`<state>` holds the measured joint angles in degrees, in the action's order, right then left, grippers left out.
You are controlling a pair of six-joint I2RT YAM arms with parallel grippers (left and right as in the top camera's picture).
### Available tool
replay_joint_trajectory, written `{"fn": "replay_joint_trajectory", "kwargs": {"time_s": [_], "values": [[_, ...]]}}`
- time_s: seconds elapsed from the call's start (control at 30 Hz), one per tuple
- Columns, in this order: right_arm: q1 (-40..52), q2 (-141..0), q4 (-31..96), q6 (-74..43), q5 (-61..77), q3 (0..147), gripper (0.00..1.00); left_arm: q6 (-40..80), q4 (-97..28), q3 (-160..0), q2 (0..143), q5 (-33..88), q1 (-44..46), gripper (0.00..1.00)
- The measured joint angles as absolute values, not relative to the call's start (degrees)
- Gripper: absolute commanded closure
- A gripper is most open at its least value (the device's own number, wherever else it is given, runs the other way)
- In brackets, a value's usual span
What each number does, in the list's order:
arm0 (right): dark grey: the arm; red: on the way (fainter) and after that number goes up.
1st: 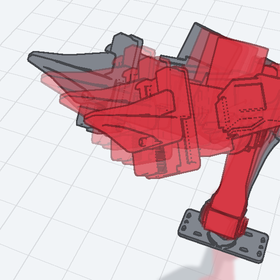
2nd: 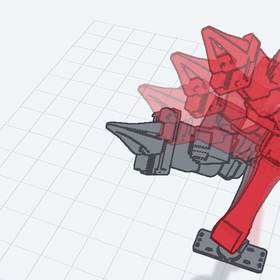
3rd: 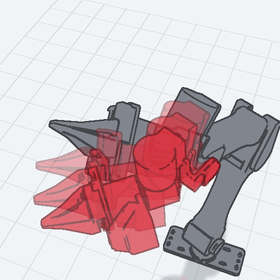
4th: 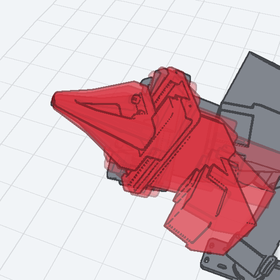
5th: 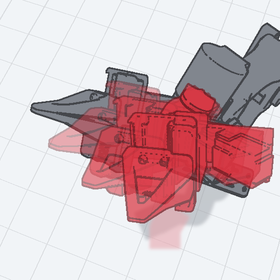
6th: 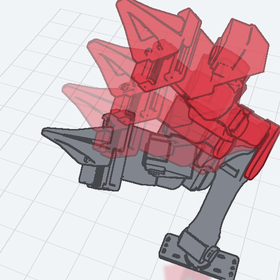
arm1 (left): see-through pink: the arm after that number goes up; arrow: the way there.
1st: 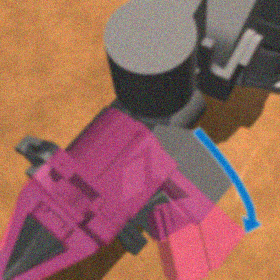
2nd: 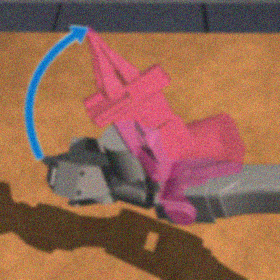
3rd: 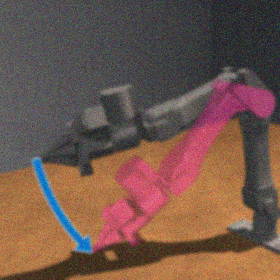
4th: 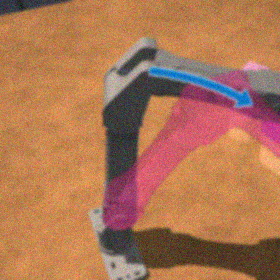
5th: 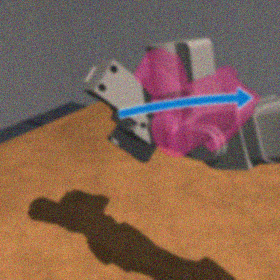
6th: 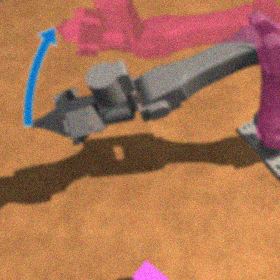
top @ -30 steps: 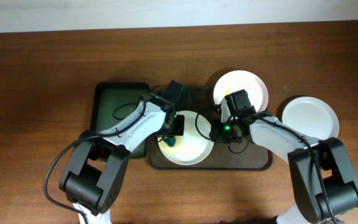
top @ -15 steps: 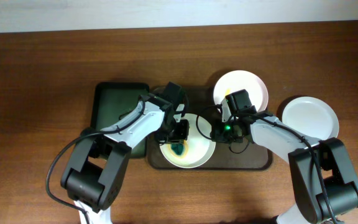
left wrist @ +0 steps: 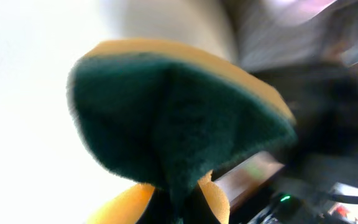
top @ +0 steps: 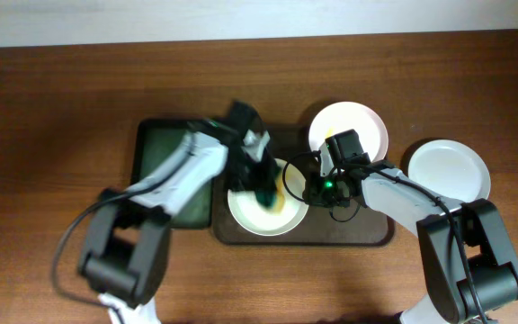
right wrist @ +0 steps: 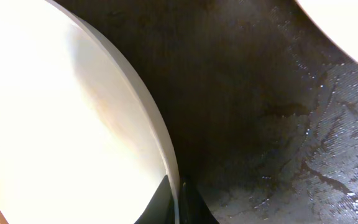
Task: Clean dirty plates on tray and stack at the side
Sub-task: 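Scrub the plate surface with the sponge in the left gripper, then lift the plate with the right gripper and carry it right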
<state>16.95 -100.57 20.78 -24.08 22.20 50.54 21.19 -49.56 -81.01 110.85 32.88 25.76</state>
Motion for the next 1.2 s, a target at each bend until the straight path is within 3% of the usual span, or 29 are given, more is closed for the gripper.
{"fn": "replay_joint_trajectory", "kwargs": {"time_s": [0.17,0.27,0.47,0.7,0.83,1.0,1.2], "values": [[17.0,-100.6,20.8,-24.4,22.2,50.5,0.89,20.7,-56.4,-91.9,98.8,26.4,17.3,1.00],[17.0,-100.6,20.9,-24.6,22.6,50.5,0.96,20.6,-60.8,-93.8,93.4,16.2,13.7,1.00],[17.0,-100.6,22.4,-25.0,22.6,50.8,0.96,20.6,-64.1,-90.9,94.7,-4.0,10.3,1.00],[17.0,-100.1,35.1,-23.9,21.7,58.3,0.96,20.5,-60.6,-85.1,100.6,-8.2,10.3,1.00],[15.7,-96.0,46.7,-23.1,18.9,70.0,0.96,20.6,-58.8,-84.3,103.6,-8.4,10.3,1.00],[7.5,-93.6,58.4,-19.6,15.8,81.1,0.96,20.5,-57.4,-84.2,107.5,-7.6,10.3,1.00],[-11.5,-93.2,68.6,-14.5,11.7,88.1,0.96,20.5,-53.8,-84.2,110.3,-7.3,10.3,1.00]]}}
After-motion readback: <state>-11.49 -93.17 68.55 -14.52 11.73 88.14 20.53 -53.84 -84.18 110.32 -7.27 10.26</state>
